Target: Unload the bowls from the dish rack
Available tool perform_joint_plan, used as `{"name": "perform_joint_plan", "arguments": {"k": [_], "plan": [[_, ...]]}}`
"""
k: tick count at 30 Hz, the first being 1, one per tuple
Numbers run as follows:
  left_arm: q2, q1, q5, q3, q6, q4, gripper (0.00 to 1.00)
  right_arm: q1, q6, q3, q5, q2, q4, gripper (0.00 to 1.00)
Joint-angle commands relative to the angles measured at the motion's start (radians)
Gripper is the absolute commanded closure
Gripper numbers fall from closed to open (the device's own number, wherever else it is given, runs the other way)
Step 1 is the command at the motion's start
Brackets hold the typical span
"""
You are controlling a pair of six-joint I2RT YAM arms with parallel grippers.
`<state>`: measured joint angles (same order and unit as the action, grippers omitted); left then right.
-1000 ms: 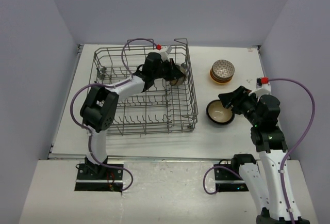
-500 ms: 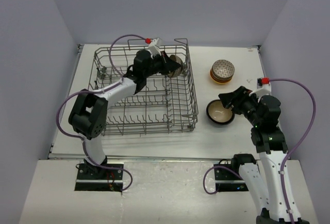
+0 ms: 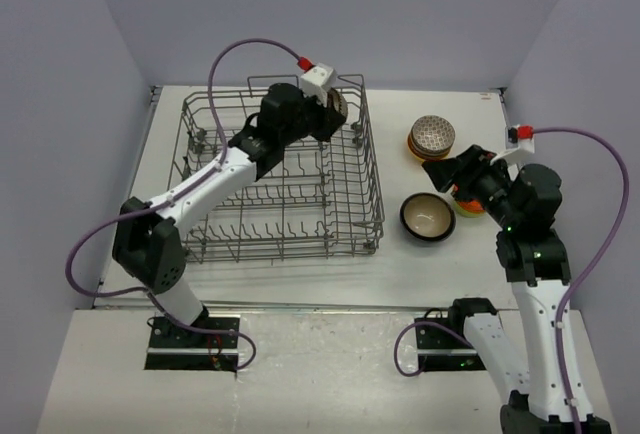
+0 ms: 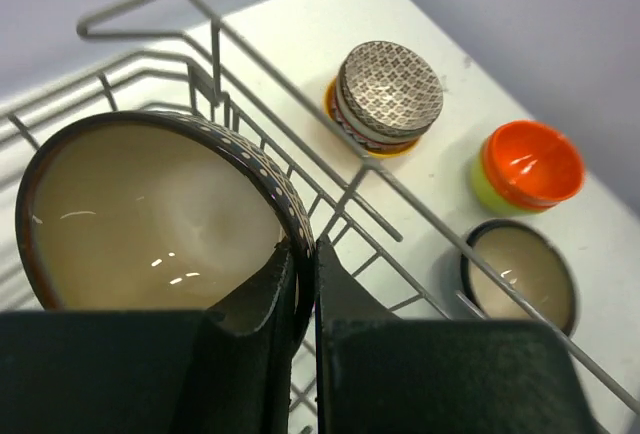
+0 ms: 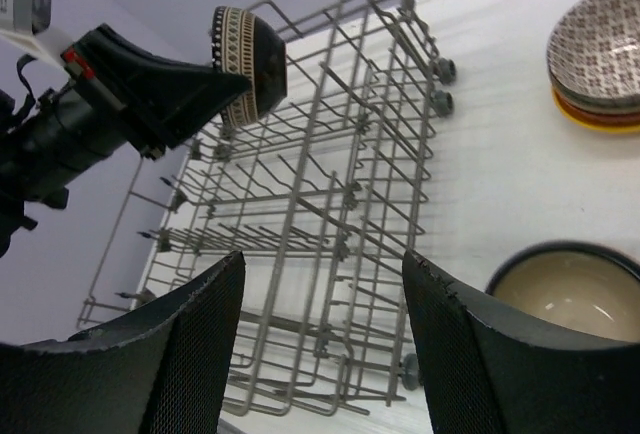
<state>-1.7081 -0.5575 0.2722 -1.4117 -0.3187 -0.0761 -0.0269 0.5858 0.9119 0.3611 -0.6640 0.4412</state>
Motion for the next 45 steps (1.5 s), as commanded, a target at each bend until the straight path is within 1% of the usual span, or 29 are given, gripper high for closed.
{"name": "perform_joint_plan", "arguments": {"k": [1,2,3,4,5,6,7,8,9,10,11,12,16,20,23,27,28,30,31,33,35,38,40,41,42,43,44,45], "plan": [[0.172,-0.189,-0.217,-0.115,0.398,0.126,1.0,-0.014,-0.006,0.126,0.09,-0.081,-0.027,0.35],[0.2,-0.223,-0.267,-0.115,0.485,0.18,1.0,-0.021,-0.015,0.187,0.087,-0.101,-0.003,0.35],[0.214,-0.26,-0.306,-0.116,0.521,0.211,1.0,-0.027,-0.023,0.22,0.09,-0.123,0.013,0.35],[0.225,-0.322,-0.332,-0.116,0.556,0.238,1.0,-0.034,-0.033,0.251,0.088,-0.144,0.03,0.34],[0.238,-0.352,-0.352,-0.112,0.585,0.293,1.0,-0.056,-0.044,0.287,0.088,-0.187,0.053,0.34],[0.26,-0.381,-0.378,-0.112,0.636,0.323,1.0,-0.07,-0.073,0.361,0.087,-0.206,0.103,0.34],[0.268,-0.436,-0.39,-0.112,0.659,0.353,1.0,-0.102,-0.09,0.396,0.079,-0.223,0.129,0.35],[0.281,-0.462,-0.405,-0.118,0.676,0.421,1.0,-0.122,-0.107,0.468,0.046,-0.252,0.189,0.35],[0.284,-0.488,-0.412,-0.122,0.703,0.458,1.0,-0.145,-0.144,0.502,0.015,-0.262,0.22,0.34],[0.286,-0.537,-0.421,-0.131,0.711,0.49,1.0,-0.168,-0.158,0.527,-0.016,-0.269,0.244,0.35],[0.285,-0.561,-0.438,-0.154,0.711,0.556,1.0,-0.2,-0.168,0.568,-0.057,-0.281,0.292,0.35],[0.28,-0.603,-0.447,-0.168,0.713,0.585,1.0,-0.211,-0.187,0.581,-0.068,-0.287,0.313,0.36],[0.24,-0.692,-0.495,-0.248,0.719,0.725,1.0,-0.267,-0.237,0.611,-0.119,-0.321,0.431,0.39],[0.153,-0.737,-0.502,-0.36,0.725,0.821,1.0,-0.341,-0.264,0.607,-0.206,-0.355,0.577,0.39],[0.078,-0.756,-0.49,-0.47,0.725,0.915,1.0,-0.396,-0.284,0.596,-0.278,-0.382,0.651,0.42],[0.025,-0.769,-0.501,-0.544,0.733,0.966,1.0,-0.45,-0.282,0.565,-0.315,-0.39,0.671,0.5],[0.021,-0.772,-0.507,-0.552,0.734,0.969,1.0,-0.461,-0.279,0.558,-0.338,-0.39,0.671,0.58],[0.016,-0.777,-0.51,-0.566,0.741,0.969,1.0,-0.469,-0.274,0.539,-0.352,-0.398,0.672,0.68],[0.016,-0.782,-0.51,-0.567,0.744,0.966,1.0,-0.478,-0.273,0.535,-0.355,-0.401,0.672,0.78],[0.013,-0.785,-0.508,-0.575,0.751,0.966,1.0,-0.49,-0.264,0.527,-0.358,-0.41,0.665,0.9],[0.008,-0.786,-0.515,-0.582,0.754,0.967,1.0,-0.502,-0.254,0.524,-0.375,-0.41,0.642,0.92],[0.002,-0.786,-0.519,-0.583,0.757,0.969,1.0,-0.508,-0.248,0.536,-0.378,-0.413,0.623,0.99],[0.001,-0.786,-0.527,-0.581,0.757,0.957,1.0,-0.507,-0.244,0.542,-0.386,-0.414,0.613,1.0],[0.004,-0.786,-0.545,-0.578,0.756,0.947,0.98,-0.508,-0.239,0.544,-0.389,-0.413,0.594,1.0],[0.007,-0.786,-0.56,-0.57,0.753,0.935,0.82,-0.508,-0.238,0.542,-0.399,-0.405,0.584,1.0],[0.013,-0.786,-0.582,-0.561,0.748,0.899,0.65,-0.508,-0.236,0.541,-0.402,-0.401,0.574,1.0],[0.03,-0.786,-0.615,-0.55,0.747,0.879,0.41,-0.507,-0.23,0.538,-0.419,-0.396,0.558,1.0],[0.042,-0.786,-0.628,-0.538,0.745,0.857,0.19,-0.499,-0.228,0.539,-0.451,-0.391,0.554,1.0]]}}
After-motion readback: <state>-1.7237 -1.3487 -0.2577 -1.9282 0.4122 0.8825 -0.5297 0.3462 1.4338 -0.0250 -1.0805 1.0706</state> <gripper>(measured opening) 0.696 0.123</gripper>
